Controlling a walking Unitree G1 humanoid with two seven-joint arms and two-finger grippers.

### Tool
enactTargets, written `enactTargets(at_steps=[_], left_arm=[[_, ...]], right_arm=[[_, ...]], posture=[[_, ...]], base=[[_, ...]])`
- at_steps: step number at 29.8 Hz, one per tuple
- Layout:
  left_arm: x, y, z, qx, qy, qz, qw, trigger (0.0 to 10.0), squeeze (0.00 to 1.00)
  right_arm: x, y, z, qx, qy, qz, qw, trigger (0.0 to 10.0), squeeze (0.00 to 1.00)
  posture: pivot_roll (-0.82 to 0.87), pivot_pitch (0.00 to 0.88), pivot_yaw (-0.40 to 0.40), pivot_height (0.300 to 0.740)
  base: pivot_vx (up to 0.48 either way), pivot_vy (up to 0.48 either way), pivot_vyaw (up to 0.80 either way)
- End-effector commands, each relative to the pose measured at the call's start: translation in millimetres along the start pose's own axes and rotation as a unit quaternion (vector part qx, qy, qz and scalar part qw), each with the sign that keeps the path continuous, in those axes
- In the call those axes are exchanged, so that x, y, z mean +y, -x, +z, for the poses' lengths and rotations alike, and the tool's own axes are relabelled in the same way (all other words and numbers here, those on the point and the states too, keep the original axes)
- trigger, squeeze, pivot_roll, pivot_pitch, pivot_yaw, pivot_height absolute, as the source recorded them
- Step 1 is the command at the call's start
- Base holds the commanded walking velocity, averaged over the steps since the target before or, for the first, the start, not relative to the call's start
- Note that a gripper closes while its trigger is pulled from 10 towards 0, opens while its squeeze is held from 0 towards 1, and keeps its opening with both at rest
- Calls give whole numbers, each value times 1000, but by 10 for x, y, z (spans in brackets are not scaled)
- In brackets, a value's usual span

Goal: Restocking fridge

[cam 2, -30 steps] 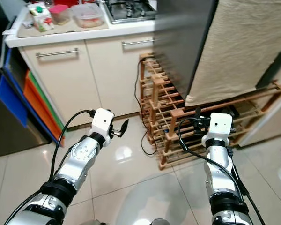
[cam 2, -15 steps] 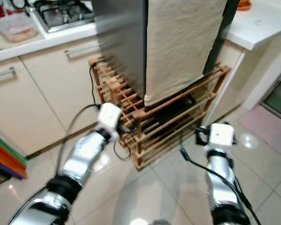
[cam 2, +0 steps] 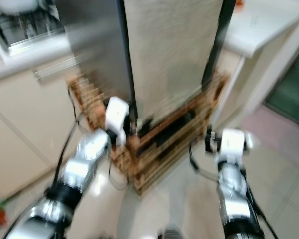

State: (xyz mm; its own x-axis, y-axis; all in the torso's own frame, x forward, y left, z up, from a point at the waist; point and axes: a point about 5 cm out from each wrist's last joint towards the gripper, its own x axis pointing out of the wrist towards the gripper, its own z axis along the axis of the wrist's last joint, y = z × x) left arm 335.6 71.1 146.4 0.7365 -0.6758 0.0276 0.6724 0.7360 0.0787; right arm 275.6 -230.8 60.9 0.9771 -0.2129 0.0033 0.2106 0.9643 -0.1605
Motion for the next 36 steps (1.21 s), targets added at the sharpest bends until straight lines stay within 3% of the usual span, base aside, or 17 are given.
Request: enactTargets(at_steps=[1, 2, 5, 12, 14, 17, 20, 28, 36], left_arm=[[136, 63, 87, -4, 18, 5, 1000, 10000, 0], [221, 55, 211, -12, 23, 9, 1000, 10000, 0], [268, 12, 355, -23, 20, 8, 1000, 10000, 0], [177, -138, 447, -13, 37, -19, 999, 10000, 0], [82, -300, 497, -11, 45, -40, 998, 10000, 0], [29, -402, 536, -13, 43, -50, 998, 10000, 0], [13, -559, 607, -11, 25, -39, 999, 10000, 0], [133, -619, 732, -20, -11, 8, 1000, 10000, 0], [179, -585, 866, -42, 19, -3, 999, 10000, 0]], right_arm=[[97, 62, -13, 0, 1, 16, 1000, 10000, 0], [120, 97, -40, 2, 2, 22, 1000, 10000, 0], [136, 134, -89, 13, -1, 21, 1000, 10000, 0], [181, 140, -82, 17, -4, 24, 1000, 10000, 0], [165, 139, -65, 14, -3, 24, 1000, 10000, 0], [127, 165, -78, 17, 2, 20, 1000, 10000, 0], [96, 309, -154, 34, 11, 37, 999, 10000, 0], [3, 443, -233, 53, 23, 34, 998, 10000, 0], [3, 473, -316, 70, 25, 42, 996, 10000, 0]], posture=[[-102, 19, 40, 740], [-104, 18, 39, 740], [-103, 18, 40, 740], [-105, 22, 37, 740], [-105, 23, 33, 740], [-109, 24, 31, 740], [-116, 29, 27, 740], [-141, 39, 33, 740], [-133, 44, 41, 740]], base=[[0, 0, 0], [0, 0, 0], [0, 0, 0], [0, 0, 0], [0, 0, 0], [0, 0, 0], [0, 0, 0], [0, 0, 0], [0, 0, 0]])
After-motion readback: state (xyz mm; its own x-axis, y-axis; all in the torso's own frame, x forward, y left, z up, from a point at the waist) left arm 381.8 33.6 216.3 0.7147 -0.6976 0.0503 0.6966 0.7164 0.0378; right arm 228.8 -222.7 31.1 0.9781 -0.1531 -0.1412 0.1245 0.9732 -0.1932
